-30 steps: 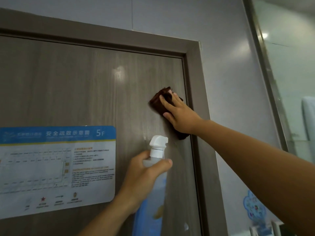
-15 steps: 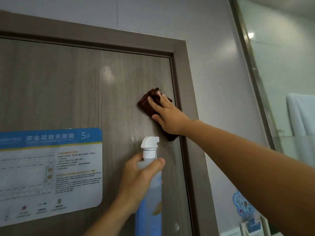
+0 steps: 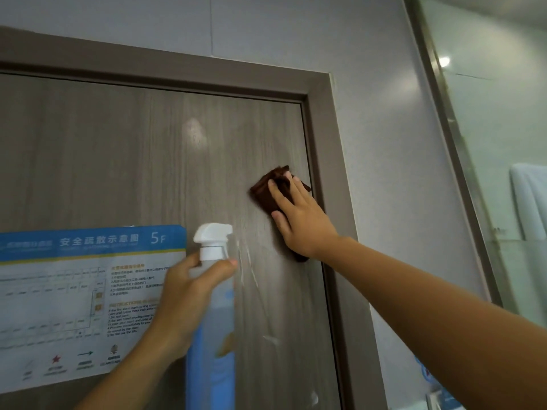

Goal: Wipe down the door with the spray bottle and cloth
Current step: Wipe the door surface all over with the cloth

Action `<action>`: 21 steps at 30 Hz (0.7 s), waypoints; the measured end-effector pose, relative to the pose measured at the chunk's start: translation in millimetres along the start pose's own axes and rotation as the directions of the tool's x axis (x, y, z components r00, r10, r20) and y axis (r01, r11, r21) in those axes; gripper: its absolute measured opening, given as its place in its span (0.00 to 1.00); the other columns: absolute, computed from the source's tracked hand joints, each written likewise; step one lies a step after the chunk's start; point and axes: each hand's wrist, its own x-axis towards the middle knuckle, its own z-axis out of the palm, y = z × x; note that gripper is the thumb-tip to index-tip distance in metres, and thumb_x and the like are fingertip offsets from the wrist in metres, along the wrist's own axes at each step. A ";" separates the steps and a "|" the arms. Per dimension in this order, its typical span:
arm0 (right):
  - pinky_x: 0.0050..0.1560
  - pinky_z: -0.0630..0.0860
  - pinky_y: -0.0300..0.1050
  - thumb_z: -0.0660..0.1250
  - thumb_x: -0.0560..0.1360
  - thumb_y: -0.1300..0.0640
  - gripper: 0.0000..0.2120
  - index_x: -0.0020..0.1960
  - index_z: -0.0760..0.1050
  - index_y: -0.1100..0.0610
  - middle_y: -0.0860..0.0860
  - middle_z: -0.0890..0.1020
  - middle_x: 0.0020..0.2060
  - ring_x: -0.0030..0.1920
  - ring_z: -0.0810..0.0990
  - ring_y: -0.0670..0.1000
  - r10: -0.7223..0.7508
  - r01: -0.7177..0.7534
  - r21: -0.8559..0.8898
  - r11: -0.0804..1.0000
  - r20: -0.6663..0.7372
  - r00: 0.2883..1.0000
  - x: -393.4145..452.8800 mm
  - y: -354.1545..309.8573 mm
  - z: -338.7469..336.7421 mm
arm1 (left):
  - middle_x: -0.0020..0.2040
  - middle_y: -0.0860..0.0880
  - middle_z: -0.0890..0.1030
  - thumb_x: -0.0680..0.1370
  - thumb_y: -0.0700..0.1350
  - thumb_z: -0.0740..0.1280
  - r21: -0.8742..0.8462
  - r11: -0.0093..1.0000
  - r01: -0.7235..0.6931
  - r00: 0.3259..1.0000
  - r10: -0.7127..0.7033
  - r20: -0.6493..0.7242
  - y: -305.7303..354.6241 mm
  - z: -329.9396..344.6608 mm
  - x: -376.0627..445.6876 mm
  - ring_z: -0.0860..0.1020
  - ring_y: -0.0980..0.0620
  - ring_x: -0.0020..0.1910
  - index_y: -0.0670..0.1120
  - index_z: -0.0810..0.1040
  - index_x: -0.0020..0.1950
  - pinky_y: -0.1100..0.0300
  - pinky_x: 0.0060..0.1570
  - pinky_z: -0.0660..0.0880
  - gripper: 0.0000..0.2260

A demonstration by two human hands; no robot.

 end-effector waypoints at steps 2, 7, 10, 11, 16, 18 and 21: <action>0.82 0.51 0.57 0.48 0.85 0.42 0.30 0.84 0.47 0.47 0.54 0.46 0.84 0.83 0.44 0.55 0.041 -0.041 0.008 0.999 -0.062 0.997 -20.6 -5.4 14.2 | 0.40 0.36 0.84 0.65 0.56 0.78 0.019 1.000 -0.006 1.000 0.006 0.017 8.3 -24.3 10.2 0.83 0.40 0.35 0.41 0.83 0.44 0.49 0.37 0.80 0.20; 0.82 0.47 0.52 0.51 0.86 0.45 0.29 0.84 0.49 0.49 0.54 0.49 0.84 0.83 0.43 0.53 0.137 -0.135 0.030 0.990 -0.146 0.980 -78.6 -28.6 44.6 | 0.40 0.36 0.85 0.56 0.59 0.82 0.067 0.998 0.016 0.996 -0.022 0.085 32.1 -66.7 32.7 0.84 0.41 0.35 0.39 0.83 0.51 0.46 0.44 0.80 0.32; 0.81 0.45 0.51 0.49 0.86 0.44 0.29 0.84 0.48 0.49 0.54 0.49 0.84 0.83 0.42 0.52 0.166 -0.167 -0.001 0.986 -0.140 0.976 -103.4 -39.9 58.1 | 0.39 0.38 0.85 0.57 0.59 0.80 0.026 0.998 0.063 0.997 -0.064 0.041 36.8 -78.7 45.1 0.83 0.42 0.34 0.39 0.83 0.55 0.49 0.43 0.80 0.34; 0.81 0.45 0.51 0.48 0.86 0.44 0.29 0.84 0.48 0.48 0.54 0.49 0.84 0.83 0.41 0.52 0.180 -0.181 0.001 0.983 -0.132 0.975 -108.3 -43.6 61.6 | 0.39 0.38 0.85 0.57 0.59 0.80 0.020 0.997 0.081 0.996 -0.081 0.037 36.4 -81.4 47.2 0.83 0.43 0.33 0.40 0.82 0.55 0.48 0.43 0.80 0.34; 0.81 0.45 0.52 0.47 0.86 0.44 0.28 0.84 0.50 0.48 0.53 0.51 0.83 0.83 0.44 0.53 0.198 -0.196 0.025 0.980 -0.152 0.968 -86.3 -48.4 59.1 | 0.41 0.37 0.84 0.46 0.66 0.85 0.006 0.995 0.095 0.993 -0.095 0.076 32.6 -91.9 47.2 0.83 0.42 0.35 0.43 0.84 0.56 0.49 0.40 0.82 0.45; 0.81 0.47 0.53 0.47 0.85 0.44 0.28 0.84 0.50 0.48 0.54 0.51 0.83 0.83 0.45 0.54 0.225 -0.222 0.037 0.974 -0.185 0.957 -60.1 -46.7 51.5 | 0.41 0.37 0.84 0.47 0.65 0.85 0.004 0.995 0.095 0.992 -0.095 0.083 30.6 -93.1 47.8 0.83 0.42 0.34 0.42 0.84 0.57 0.49 0.40 0.82 0.44; 0.82 0.52 0.57 0.46 0.84 0.44 0.29 0.84 0.49 0.49 0.56 0.50 0.83 0.83 0.46 0.56 0.345 -0.332 0.095 0.939 -0.236 0.909 -24.3 -53.1 45.6 | 0.41 0.36 0.84 0.58 0.59 0.80 0.026 0.997 0.070 0.994 -0.072 0.079 24.1 -91.1 48.1 0.83 0.41 0.35 0.39 0.82 0.58 0.47 0.43 0.81 0.35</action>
